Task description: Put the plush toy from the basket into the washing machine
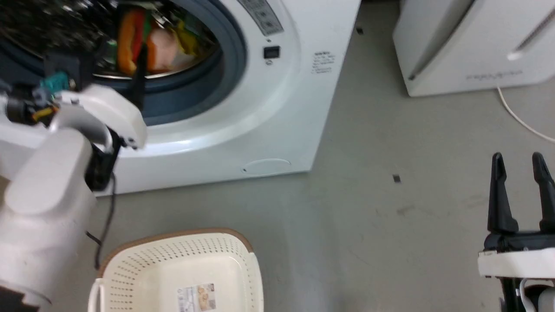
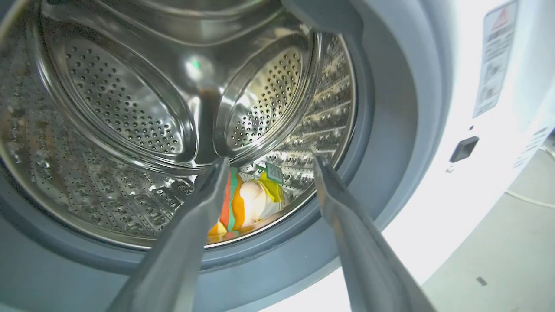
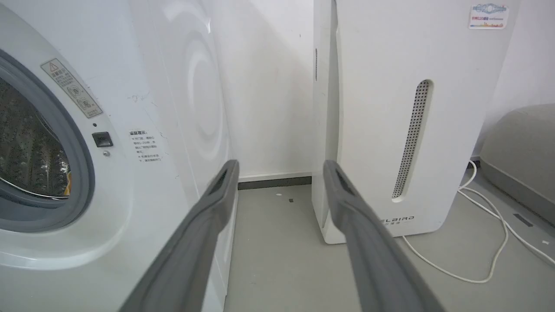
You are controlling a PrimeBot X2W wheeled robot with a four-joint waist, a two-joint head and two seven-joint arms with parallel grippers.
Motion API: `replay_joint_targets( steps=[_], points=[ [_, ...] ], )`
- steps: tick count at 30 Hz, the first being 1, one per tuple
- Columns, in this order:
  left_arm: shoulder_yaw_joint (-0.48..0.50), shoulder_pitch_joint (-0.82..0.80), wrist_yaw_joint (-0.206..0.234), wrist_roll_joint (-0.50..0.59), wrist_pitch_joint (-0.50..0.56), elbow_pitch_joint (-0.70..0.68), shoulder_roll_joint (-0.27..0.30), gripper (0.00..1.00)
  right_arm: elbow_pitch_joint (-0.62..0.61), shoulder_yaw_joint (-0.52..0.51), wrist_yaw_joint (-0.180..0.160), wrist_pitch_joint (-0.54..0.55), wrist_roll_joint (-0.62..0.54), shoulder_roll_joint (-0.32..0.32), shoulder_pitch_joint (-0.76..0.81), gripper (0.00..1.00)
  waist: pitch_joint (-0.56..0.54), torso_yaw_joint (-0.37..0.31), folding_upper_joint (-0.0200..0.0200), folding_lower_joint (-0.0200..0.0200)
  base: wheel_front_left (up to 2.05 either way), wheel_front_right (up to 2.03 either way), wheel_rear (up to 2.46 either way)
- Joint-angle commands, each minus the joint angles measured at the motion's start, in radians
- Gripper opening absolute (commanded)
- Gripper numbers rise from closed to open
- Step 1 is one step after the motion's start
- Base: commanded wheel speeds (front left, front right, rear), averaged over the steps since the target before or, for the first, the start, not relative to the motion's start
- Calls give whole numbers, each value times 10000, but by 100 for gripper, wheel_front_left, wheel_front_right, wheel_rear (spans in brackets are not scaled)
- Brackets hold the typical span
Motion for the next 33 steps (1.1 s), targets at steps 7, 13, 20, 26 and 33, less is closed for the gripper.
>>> replay_joint_targets(
  steps=[7, 13, 20, 26, 33],
  points=[
    [776, 2633, 1239, -319, -719, -2074, -165, 100, -161, -130, -9, -46, -261, -1, 695, 100, -1485, 1141, -1, 2, 0, 0, 0],
    [1925, 5150, 2244, 176, -752, -4524, -365, 100, -210, -23, -9, -46, -270, -1, 1031, 100, -1875, 1331, -1, 2, 0, 0, 0],
    [2833, 7609, 2442, 1001, -755, -5938, -1008, 100, -184, 274, -9, -46, -220, -1, 1374, 100, -2131, 1534, -1, 2, 0, 0, 0],
    [3301, 8766, 2125, 1934, -755, -6439, -1586, 100, -150, 374, -9, -46, -172, -1, 1678, 100, -2258, 1777, -1, 2, 0, 0, 0],
    [3612, 9427, 1725, 3066, -756, -6394, -2223, 100, -120, 502, -9, -46, -147, -1, 1912, 100, -2383, 1906, -1, 2, 0, 0, 0]
  ],
)
